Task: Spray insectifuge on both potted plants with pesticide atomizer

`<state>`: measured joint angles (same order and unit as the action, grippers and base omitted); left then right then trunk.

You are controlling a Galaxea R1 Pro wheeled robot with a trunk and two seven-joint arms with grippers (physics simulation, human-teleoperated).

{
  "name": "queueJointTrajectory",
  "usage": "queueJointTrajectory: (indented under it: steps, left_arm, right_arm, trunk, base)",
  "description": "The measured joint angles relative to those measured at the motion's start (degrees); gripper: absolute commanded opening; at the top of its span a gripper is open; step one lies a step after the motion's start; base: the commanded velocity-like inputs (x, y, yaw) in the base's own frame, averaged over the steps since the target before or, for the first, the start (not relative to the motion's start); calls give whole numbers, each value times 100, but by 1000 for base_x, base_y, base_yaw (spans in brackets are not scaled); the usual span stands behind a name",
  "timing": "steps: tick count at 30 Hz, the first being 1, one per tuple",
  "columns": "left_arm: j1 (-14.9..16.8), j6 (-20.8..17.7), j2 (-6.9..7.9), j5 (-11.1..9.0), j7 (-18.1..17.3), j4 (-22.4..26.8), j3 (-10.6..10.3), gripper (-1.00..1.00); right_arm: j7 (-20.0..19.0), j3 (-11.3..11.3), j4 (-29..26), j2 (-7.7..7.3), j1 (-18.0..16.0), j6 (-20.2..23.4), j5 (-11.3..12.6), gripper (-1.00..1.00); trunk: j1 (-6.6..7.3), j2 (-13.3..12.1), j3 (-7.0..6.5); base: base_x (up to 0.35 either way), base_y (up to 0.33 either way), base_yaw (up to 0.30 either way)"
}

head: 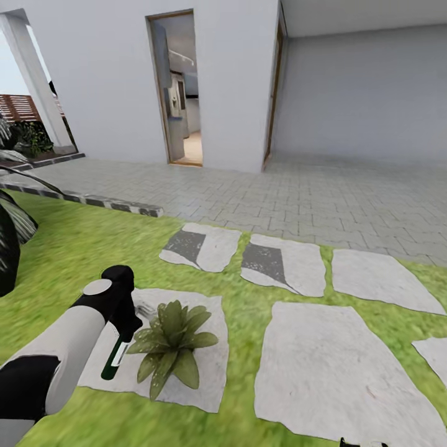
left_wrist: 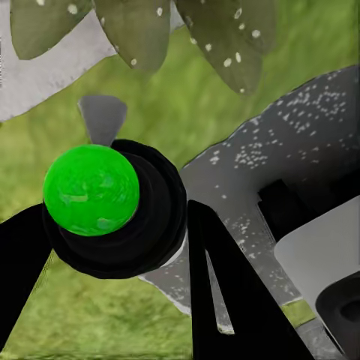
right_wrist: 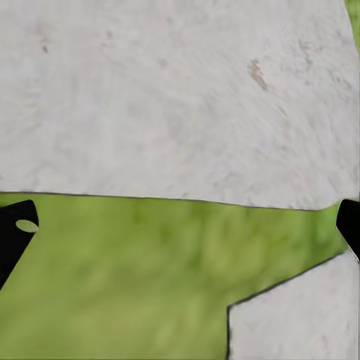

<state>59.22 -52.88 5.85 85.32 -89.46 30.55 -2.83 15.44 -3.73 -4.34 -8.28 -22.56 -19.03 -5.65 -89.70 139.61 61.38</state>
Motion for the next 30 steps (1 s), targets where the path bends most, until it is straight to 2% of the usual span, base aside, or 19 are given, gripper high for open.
queueJointTrajectory:
  steps: [2, 5, 13, 18, 30]
  left_arm:
    - [2, -2, -13, -8, 1, -1, -166, -100]
    - [6, -4, -18, -7, 2, -2, -250, -100]
    - [6, -4, -9, -14, 1, 0, -312, -100]
    - [4, -5, 36, -13, 1, 0, -311, -100]
    - [-24, -3, 55, -20, 2, -19, -317, -100]
  right_arm:
    - [4, -2, -2, 0, 0, 0, 1, 100]
    - [5, -1, -3, 0, 0, 0, 0, 100]
    - [6, 1, -1, 1, -1, -1, 0, 100]
    - [6, 0, -1, 1, -1, 0, 0, 100]
    - [4, 0, -2, 1, 0, 2, 0, 100]
  trunk:
    - [-2, -1, 0]
    - [-1, 0, 0]
    - [-1, 0, 0]
    - [1, 0, 0]
    - [-1, 0, 0]
  base:
    - [17, -273, 9]
    - [4, -275, 7]
    - [6, -277, 224]
    - [167, -227, 277]
    - [48, -20, 272]
